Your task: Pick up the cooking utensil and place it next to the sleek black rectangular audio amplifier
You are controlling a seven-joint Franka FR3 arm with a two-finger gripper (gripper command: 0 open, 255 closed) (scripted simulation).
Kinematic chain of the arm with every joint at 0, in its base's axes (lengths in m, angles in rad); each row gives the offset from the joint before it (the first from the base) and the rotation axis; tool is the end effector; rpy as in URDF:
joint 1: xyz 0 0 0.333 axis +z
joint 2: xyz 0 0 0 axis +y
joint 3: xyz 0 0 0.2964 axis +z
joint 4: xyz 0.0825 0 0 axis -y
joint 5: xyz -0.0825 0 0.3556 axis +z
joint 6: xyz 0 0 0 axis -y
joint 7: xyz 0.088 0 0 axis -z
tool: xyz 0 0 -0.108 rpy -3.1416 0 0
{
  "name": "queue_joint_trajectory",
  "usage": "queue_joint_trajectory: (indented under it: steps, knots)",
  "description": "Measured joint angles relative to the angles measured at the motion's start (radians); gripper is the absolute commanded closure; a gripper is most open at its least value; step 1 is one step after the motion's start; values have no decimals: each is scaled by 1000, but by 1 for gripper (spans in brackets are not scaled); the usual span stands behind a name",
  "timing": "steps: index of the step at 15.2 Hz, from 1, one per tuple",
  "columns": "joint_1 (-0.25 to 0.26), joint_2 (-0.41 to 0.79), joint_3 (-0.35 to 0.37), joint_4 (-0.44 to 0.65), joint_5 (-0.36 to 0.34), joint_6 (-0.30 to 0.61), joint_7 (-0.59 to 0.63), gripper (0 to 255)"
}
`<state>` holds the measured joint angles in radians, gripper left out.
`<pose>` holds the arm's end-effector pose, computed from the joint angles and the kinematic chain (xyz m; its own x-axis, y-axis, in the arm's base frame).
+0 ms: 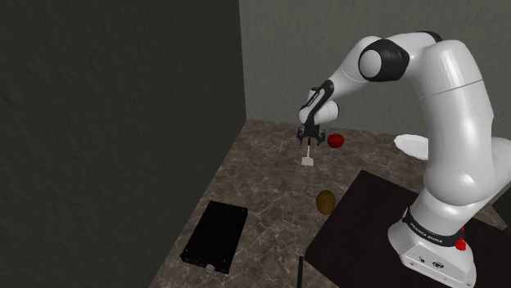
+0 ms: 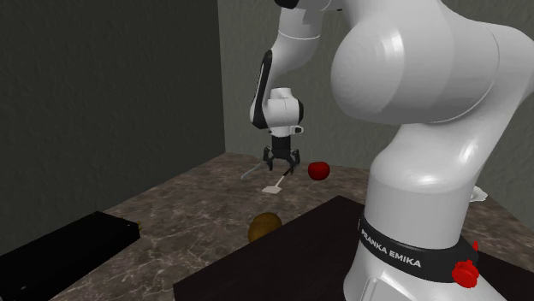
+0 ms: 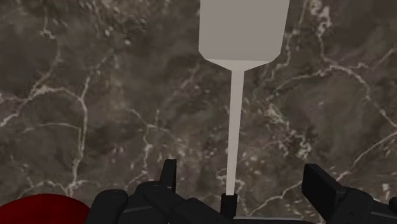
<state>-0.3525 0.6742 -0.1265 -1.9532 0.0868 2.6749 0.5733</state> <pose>0.5231 -0.2732 0.1434 0.4532 -0.8889 0.0661 -0.8909 -0.4543 -0.0002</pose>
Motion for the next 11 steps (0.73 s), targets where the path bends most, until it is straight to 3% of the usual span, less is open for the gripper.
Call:
queue_joint_trajectory:
  steps: [10,11]
  knots:
    - [-8,59,8,26,7,33,-4,0]
    - [-8,59,8,26,7,33,-4,255]
